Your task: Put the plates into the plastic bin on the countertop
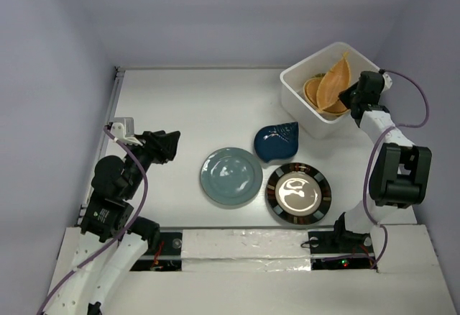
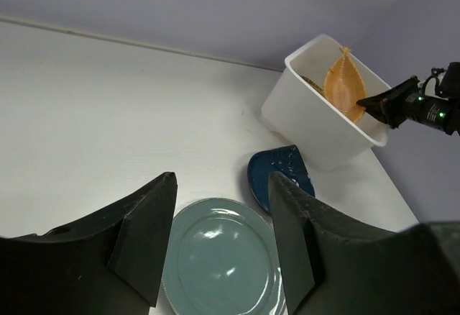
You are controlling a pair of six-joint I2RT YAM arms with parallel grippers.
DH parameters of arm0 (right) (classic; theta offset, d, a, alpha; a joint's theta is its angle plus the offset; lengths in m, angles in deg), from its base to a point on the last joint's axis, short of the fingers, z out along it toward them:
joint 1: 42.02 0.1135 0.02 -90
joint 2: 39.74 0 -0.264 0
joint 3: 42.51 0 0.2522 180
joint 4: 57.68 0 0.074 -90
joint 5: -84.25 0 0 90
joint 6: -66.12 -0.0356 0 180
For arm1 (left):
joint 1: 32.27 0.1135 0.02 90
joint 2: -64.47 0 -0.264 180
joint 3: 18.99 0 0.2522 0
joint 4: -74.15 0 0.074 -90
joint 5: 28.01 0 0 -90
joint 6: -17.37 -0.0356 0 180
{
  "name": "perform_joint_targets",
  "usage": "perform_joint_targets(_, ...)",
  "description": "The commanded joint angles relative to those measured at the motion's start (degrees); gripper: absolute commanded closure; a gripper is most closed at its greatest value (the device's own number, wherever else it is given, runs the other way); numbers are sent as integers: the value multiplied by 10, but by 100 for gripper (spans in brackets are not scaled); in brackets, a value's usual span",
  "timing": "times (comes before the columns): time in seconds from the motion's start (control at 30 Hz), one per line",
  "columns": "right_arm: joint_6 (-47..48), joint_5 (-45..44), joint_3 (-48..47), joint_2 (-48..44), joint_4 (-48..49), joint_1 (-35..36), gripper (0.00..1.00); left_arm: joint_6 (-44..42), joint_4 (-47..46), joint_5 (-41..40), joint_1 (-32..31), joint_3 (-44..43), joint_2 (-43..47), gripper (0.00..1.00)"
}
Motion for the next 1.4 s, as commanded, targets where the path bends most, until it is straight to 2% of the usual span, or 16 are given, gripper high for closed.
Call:
perform_joint_targets(0.0,7,4,-33,0,15,-6,90,-6,-30,10,-8,4,4,49)
perform_joint_targets(0.07,9,3,-33,1,14,-6,85,-7,-30,10,-9,4,5,48)
perform_joint_targets(0.1,10,2,-36,0,13,-6,74,-7,-31,10,-9,4,3,48)
perform_joint_targets(0.23,12,7,-38,-20,13,-6,54,-7,-31,10,-14,4,2,47)
perform_joint_targets(0.4,-2,42,-3,-82,48,-6,47,-7,-31,11,-14,4,0,47)
perform_joint_targets(0.53,-18,95,64,-158,100,2,56,-5,-33,16,-14,7,-7,48)
perform_joint_targets(0.57,-26,104,80,-187,124,7,63,-5,-33,18,-14,7,-12,49)
perform_joint_targets(0.6,-29,123,116,-201,140,22,85,-4,-34,18,-14,8,-24,51)
perform_joint_targets(0.63,-35,128,135,-215,152,32,96,-3,-34,20,-14,9,-31,51)
perform_joint_targets(0.67,-47,129,155,-230,180,45,100,-1,-35,24,-14,10,-40,52)
perform_joint_targets(0.77,-49,120,239,-296,252,116,100,11,-36,74,-14,13,-86,62)
perform_joint_targets(0.9,-21,156,271,-332,258,199,100,45,-37,110,-14,37,-144,87)
perform_joint_targets(1.03,1,191,284,-344,248,230,99,117,-68,118,-14,94,-156,100)
perform_joint_targets(1.27,21,265,322,-359,261,263,93,221,-88,107,-14,236,-152,99)
perform_joint_targets(1.3,21,273,325,-358,264,264,91,229,-88,100,-14,242,-148,84)
perform_joint_targets(1.37,26,291,334,-357,274,279,88,242,-88,95,-14,259,-148,68)
